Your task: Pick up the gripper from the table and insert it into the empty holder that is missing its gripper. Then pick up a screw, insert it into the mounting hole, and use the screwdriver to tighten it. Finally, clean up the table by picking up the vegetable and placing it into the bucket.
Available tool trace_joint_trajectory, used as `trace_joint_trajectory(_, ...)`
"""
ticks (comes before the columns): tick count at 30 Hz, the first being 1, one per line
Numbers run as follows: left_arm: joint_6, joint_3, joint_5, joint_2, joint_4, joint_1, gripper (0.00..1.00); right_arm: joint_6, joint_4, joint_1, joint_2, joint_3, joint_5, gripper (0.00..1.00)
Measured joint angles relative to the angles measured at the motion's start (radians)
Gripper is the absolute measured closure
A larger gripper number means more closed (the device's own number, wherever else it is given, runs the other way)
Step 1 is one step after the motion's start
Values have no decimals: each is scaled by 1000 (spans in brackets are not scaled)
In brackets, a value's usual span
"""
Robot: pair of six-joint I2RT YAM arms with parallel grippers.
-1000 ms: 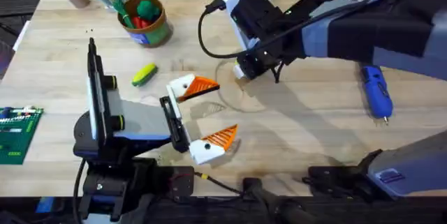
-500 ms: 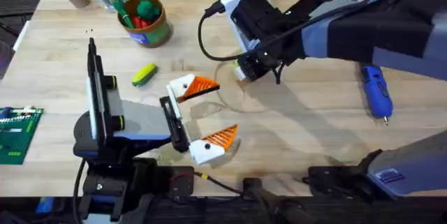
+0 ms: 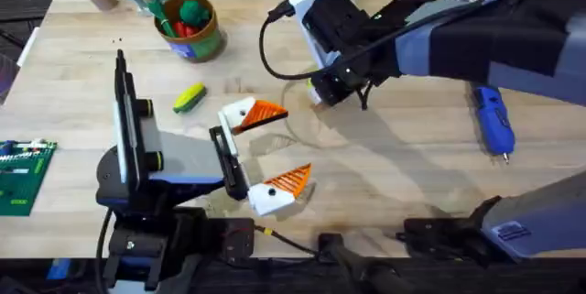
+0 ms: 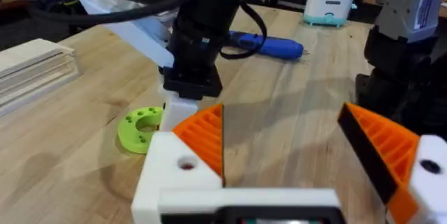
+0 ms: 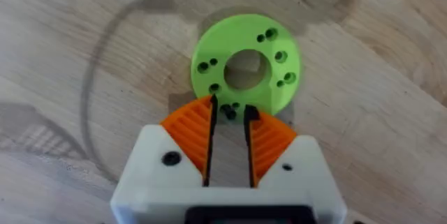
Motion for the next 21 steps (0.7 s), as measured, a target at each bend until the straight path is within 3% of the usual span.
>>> trace_joint_trajectory(13,0,0,0,0,0,0,9,0,-1,0,0,0,0,794)
trace_joint_trajectory(21,0,0,0,0,0,0,8,-2,0,0,0,0,0,987)
